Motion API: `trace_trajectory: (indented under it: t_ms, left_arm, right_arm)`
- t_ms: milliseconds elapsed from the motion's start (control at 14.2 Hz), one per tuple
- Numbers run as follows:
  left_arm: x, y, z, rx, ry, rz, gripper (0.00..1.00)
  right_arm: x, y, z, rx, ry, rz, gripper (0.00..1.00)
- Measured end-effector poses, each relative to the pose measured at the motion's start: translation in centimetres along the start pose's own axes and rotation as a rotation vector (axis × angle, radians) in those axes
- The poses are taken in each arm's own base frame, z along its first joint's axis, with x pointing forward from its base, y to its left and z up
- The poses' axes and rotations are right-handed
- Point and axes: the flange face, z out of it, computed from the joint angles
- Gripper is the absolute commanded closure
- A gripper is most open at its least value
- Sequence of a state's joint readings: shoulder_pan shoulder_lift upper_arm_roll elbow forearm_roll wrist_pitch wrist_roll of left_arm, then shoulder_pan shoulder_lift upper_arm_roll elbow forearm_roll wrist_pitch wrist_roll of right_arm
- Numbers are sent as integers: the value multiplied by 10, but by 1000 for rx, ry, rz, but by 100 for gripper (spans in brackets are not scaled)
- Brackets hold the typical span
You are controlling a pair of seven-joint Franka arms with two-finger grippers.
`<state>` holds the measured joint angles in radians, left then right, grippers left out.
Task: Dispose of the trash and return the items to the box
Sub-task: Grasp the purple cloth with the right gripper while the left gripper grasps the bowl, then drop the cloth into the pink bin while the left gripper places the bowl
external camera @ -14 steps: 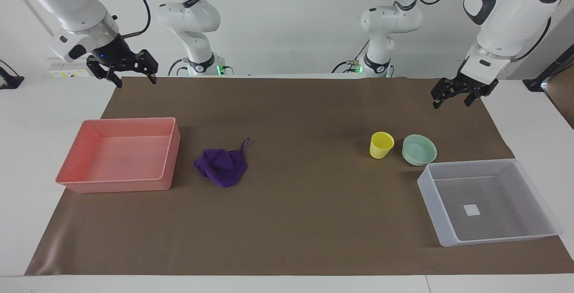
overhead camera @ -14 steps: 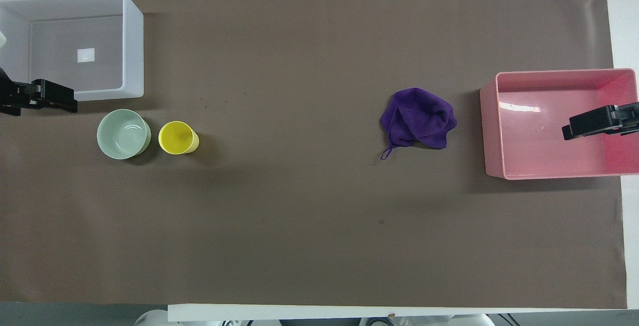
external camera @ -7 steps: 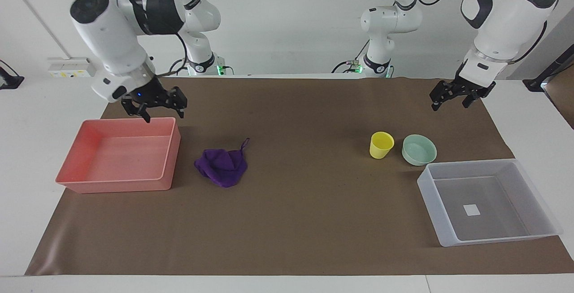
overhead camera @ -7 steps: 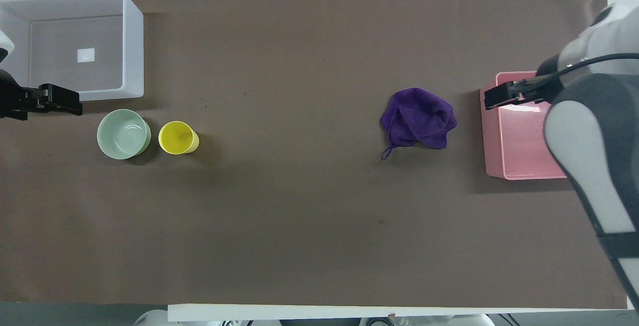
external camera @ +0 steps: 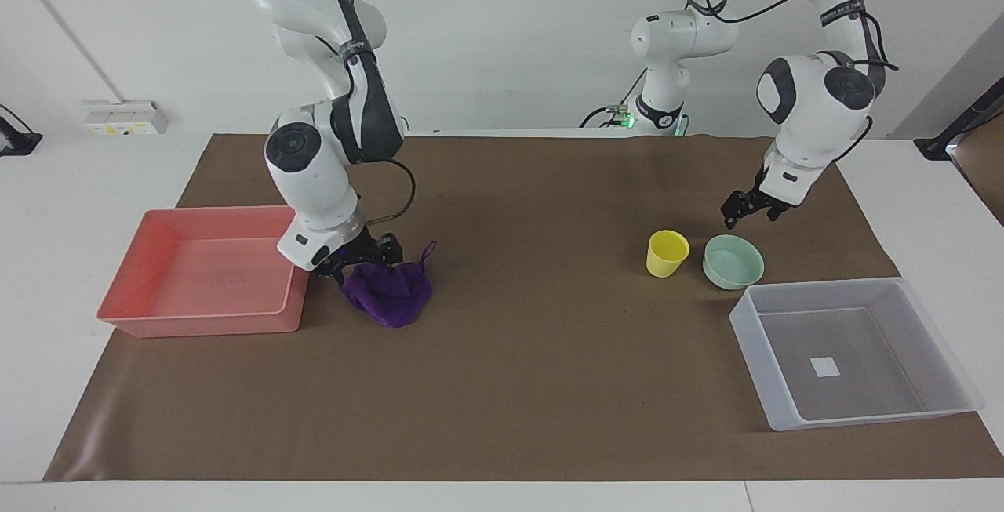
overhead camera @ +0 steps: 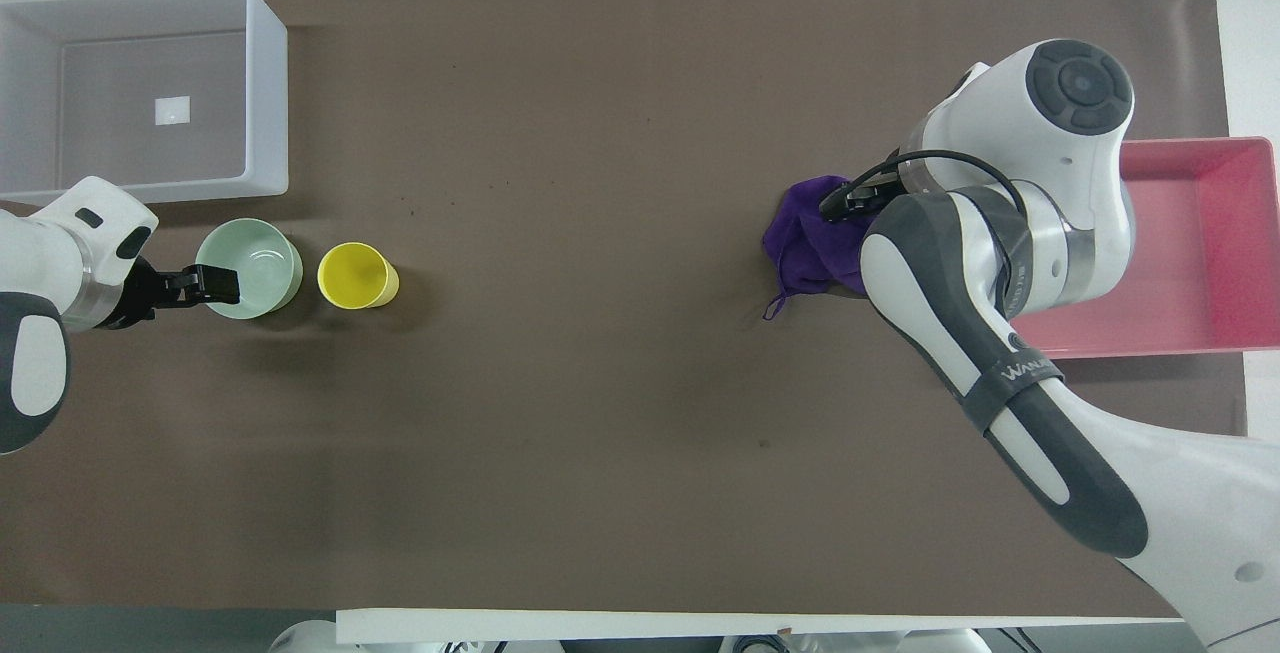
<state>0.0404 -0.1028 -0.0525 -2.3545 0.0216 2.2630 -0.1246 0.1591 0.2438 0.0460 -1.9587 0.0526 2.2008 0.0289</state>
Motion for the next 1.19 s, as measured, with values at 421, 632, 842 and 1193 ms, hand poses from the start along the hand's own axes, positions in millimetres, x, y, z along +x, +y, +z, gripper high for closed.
trace_trajectory:
  t_ms: [421, 632, 842, 1193]
  left_arm:
    - [11, -5, 48, -11, 27, -17, 100]
    - [11, -5, 49, -11, 25, -23, 100]
    - [12, -5, 47, -12, 31, -43, 100]
    - [15, -3, -41, 1, 4, -45, 100]
  right_arm:
    - [-16, -1, 51, -4, -19, -3, 67]
    - [-17, -1, 51, -4, -20, -3, 98]
    - [-17, 0, 47, -4, -17, -1, 100]
    - [-6, 5, -22, -3, -24, 8, 100]
